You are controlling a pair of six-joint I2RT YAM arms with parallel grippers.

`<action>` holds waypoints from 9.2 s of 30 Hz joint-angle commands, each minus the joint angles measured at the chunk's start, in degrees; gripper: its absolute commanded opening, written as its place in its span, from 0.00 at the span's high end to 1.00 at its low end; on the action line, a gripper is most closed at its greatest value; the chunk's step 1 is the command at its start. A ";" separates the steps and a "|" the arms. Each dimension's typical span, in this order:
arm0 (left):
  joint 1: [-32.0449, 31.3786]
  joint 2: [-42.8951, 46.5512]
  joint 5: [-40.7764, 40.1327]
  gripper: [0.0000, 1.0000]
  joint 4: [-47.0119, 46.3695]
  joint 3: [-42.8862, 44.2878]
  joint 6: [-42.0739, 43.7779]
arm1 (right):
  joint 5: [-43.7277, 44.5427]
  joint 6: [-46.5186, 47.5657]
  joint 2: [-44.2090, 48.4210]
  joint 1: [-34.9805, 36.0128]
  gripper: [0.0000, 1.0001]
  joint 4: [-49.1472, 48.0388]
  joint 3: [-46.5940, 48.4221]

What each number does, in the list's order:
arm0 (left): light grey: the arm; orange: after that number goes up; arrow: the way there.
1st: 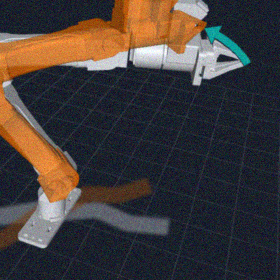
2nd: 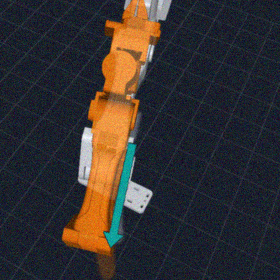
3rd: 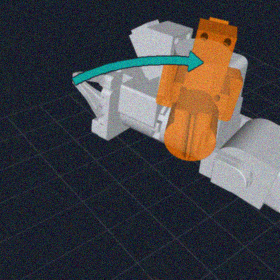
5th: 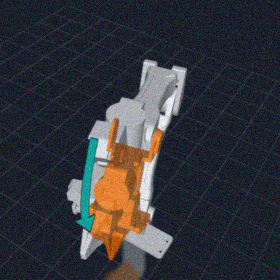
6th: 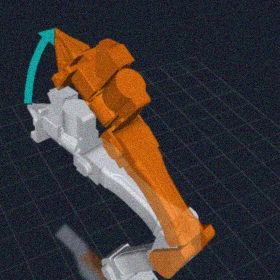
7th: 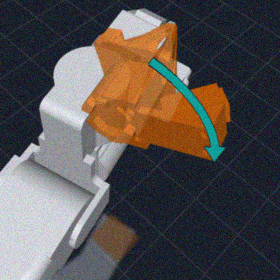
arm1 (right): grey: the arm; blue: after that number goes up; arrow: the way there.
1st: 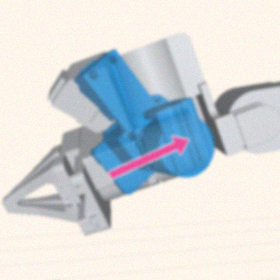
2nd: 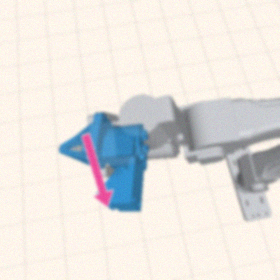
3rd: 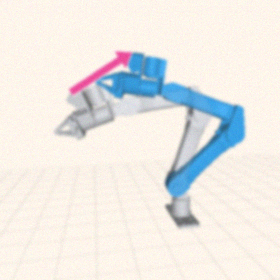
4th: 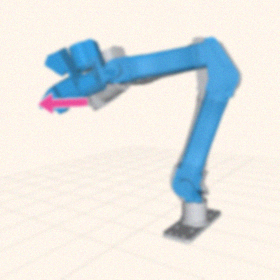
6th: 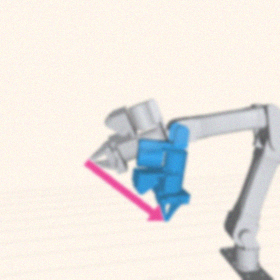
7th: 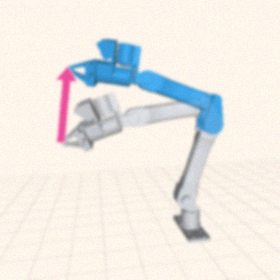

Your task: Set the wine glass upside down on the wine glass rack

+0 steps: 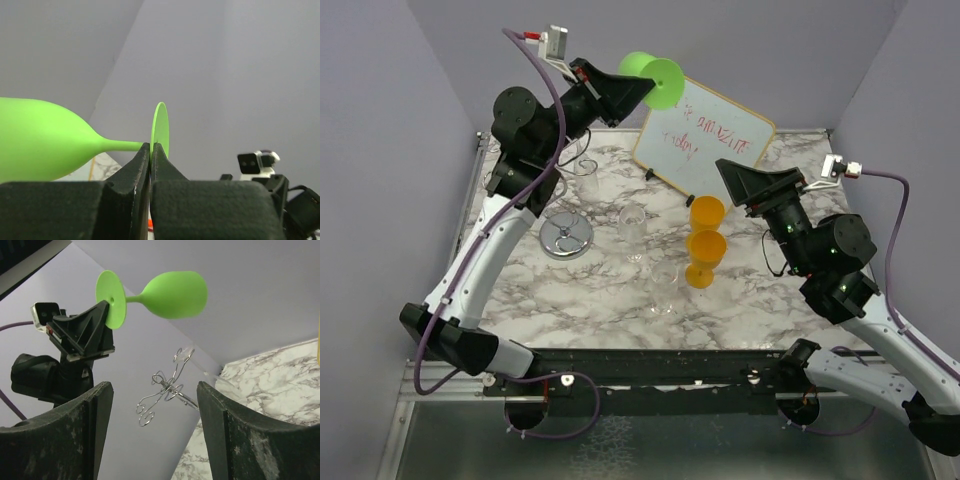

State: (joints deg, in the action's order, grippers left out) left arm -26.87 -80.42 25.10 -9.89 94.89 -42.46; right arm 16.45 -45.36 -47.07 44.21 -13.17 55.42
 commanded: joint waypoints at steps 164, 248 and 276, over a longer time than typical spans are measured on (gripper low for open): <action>38.47 22.07 10.51 0.05 33.09 -12.91 18.87 | -11.76 17.40 -17.39 0.26 0.27 24.42 12.15; 22.92 50.18 -8.54 0.03 24.44 -75.82 -53.27 | -16.69 36.72 -34.97 17.18 0.99 -14.09 1.83; 22.92 52.27 -10.46 0.51 17.30 -78.89 -64.29 | -9.05 51.54 -41.99 27.60 0.99 -23.93 1.14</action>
State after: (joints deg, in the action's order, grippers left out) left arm -3.88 -27.27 13.91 8.67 15.92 -98.50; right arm 6.50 4.43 -88.51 71.33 -32.03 54.72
